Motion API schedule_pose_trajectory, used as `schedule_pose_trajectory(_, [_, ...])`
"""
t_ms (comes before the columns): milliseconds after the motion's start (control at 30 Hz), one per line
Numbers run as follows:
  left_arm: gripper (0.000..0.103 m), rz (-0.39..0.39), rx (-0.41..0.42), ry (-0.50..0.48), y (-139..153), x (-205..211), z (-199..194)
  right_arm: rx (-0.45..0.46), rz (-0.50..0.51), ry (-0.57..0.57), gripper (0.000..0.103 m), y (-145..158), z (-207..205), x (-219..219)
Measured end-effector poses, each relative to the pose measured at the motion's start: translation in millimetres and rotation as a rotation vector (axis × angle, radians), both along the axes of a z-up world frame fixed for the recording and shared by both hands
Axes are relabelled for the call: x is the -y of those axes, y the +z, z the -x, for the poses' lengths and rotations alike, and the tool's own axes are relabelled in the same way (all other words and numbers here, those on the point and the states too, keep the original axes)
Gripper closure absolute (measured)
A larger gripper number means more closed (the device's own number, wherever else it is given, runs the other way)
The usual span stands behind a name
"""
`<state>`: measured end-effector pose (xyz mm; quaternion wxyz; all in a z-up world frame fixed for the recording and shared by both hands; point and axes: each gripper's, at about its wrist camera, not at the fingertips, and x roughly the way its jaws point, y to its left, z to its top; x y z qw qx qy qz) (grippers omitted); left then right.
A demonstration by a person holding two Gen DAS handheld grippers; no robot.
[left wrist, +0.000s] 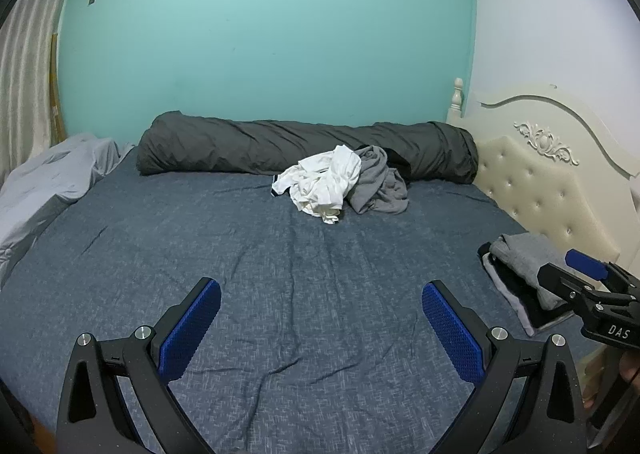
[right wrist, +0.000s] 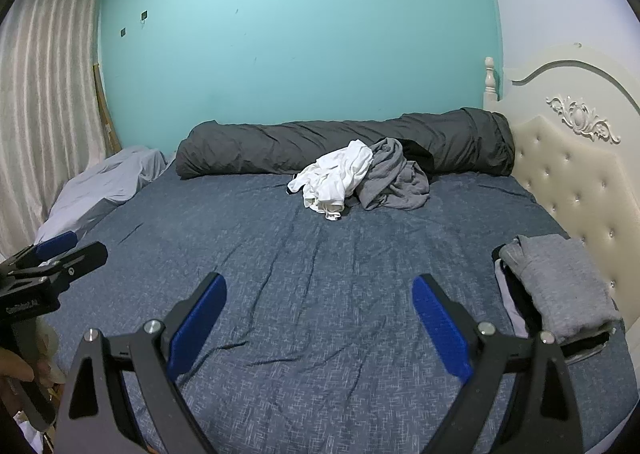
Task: Fold clothes
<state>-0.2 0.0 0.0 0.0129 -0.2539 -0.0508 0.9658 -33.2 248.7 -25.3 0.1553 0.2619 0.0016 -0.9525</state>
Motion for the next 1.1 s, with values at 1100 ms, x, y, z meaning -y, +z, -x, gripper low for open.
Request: schedule_pose_trajectory(1100, [0.001,0.006,0.015,-0.027,-2,-10,6,-0.006,0.007,-0.008,0.008,-3,-4,-10])
